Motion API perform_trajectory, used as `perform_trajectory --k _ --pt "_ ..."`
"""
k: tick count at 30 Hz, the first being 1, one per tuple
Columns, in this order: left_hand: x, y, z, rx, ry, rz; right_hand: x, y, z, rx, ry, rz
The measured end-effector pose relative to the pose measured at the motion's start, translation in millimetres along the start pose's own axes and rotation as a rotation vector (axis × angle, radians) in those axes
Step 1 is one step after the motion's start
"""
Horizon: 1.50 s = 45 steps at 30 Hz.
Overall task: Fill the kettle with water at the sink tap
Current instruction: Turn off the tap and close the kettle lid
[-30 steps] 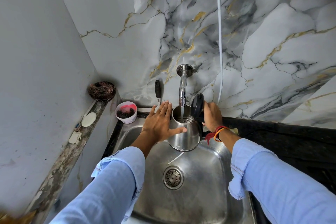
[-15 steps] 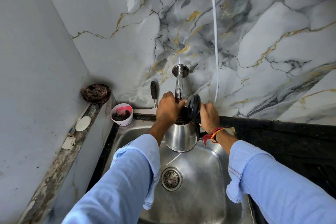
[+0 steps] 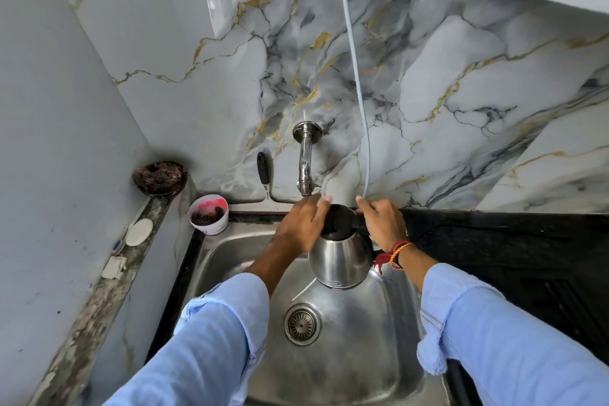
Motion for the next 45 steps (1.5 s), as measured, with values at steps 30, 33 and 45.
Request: perform_trajectory --k 30,33,45 --pt "253.1 -167.3 47.8 0.089 -0.144 -0.519 92.1 277.2 38.9 0.043 0.064 0.041" --pt "278.0 -197.4 48.0 0.074 -0.113 -0.559 121.0 304.8 38.4 0.029 0.071 0.054" --pt "285.5 -233.1 61.4 0.024 -0.050 -0.570 158.5 307.8 42.8 -0.149 0.105 0.040"
Point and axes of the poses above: each hand's wrist, its own z-axis away from the middle knuckle, its own y-axis out of the back of the hand, x = y × z, the point moved 6 cm from there along -z, towards the middle knuckle, and after that the axes turned 13 degrees about -z, right-handed, at the moved point
